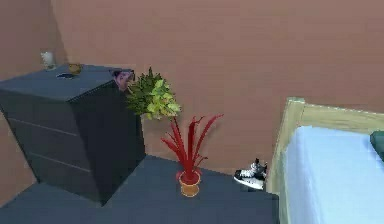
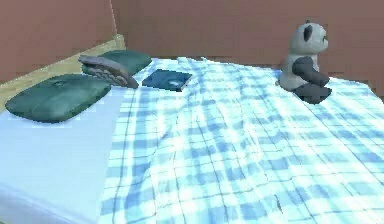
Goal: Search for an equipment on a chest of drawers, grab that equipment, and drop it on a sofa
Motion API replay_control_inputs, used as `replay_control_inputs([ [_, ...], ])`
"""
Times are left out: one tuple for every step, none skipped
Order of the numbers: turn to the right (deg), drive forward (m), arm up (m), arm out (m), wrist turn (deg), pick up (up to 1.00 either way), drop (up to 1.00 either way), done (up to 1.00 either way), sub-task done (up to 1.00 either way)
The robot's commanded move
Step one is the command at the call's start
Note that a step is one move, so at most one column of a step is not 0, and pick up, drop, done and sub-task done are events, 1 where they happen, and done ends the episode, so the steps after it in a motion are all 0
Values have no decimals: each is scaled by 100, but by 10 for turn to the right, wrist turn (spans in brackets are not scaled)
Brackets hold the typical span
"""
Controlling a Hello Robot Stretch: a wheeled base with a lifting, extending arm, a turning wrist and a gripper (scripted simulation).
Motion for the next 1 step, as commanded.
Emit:
replay_control_inputs([
  [450,0,0,0,0,0,0,0,0],
])
